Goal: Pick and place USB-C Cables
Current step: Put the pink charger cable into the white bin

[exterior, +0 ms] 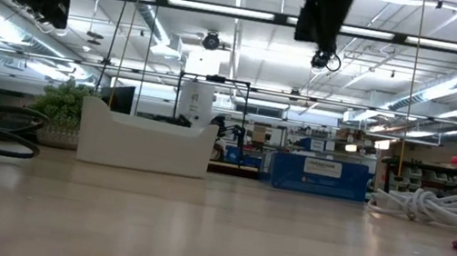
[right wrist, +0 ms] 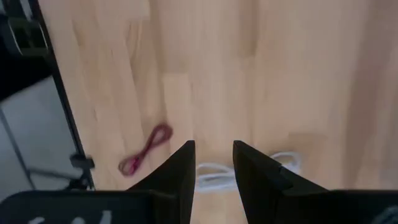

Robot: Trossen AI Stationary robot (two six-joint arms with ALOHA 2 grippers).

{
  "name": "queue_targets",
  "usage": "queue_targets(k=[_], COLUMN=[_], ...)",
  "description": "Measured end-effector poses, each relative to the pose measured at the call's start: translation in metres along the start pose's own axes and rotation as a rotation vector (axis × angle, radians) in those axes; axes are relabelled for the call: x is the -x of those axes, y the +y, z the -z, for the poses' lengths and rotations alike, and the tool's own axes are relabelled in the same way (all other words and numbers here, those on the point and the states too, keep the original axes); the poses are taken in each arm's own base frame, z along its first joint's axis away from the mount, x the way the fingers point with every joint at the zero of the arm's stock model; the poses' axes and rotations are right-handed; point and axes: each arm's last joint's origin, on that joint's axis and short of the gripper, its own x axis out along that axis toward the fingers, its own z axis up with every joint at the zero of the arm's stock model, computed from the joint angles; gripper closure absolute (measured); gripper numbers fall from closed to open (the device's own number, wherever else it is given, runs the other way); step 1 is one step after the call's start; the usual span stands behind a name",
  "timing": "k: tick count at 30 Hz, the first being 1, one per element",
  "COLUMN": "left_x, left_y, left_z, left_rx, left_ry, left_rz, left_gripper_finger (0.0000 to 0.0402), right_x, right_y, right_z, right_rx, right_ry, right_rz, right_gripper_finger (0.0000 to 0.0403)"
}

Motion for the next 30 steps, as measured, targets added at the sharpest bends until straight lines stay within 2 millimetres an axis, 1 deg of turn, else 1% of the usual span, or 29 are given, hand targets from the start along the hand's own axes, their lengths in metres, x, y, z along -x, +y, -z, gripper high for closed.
queue_targets(k=[3,6,9,13,16,22,26,30], left_x=[0.0,0.0,0.0,0.0,0.0,0.0,0.0,0.0], left_y=[0.0,0.0,0.0,0.0,0.0,0.0,0.0,0.0], left_z=[0.0,0.0,0.0,0.0,0.0,0.0,0.0,0.0], left_rx=[0.064,0.147,0.258,0.375,0.396,0.396,0.397,0.397], left_ry=[0.0,0.0,0.002,0.004,0.006,0.005,0.005,0.005], left_rz=[0.0,0.0,0.0,-0.002,-0.001,-0.001,-0.001,-0.001], left_gripper_finger=[0.0381,0.0381,0.0381,0.0381,0.0381,0.0381,0.0381,0.0381], right_x=[-0.021,-0.038,-0.046,-0.047,-0.05,-0.071,-0.089,-0.106], right_y=[0.003,0.008,0.012,0.012,0.012,0.015,0.026,0.038], right_z=[0.003,0.007,0.015,0.029,0.043,0.072,0.091,0.109], right_rx=[-0.007,-0.024,-0.038,-0.071,-0.076,-0.088,-0.051,-0.028], right_ry=[0.078,0.127,0.126,0.092,0.065,0.005,-0.045,-0.068], right_rz=[-0.033,-0.064,-0.103,-0.131,-0.138,-0.146,-0.165,-0.146], right_gripper_finger=[0.029,0.029,0.029,0.029,0.029,0.029,0.0288,0.0269])
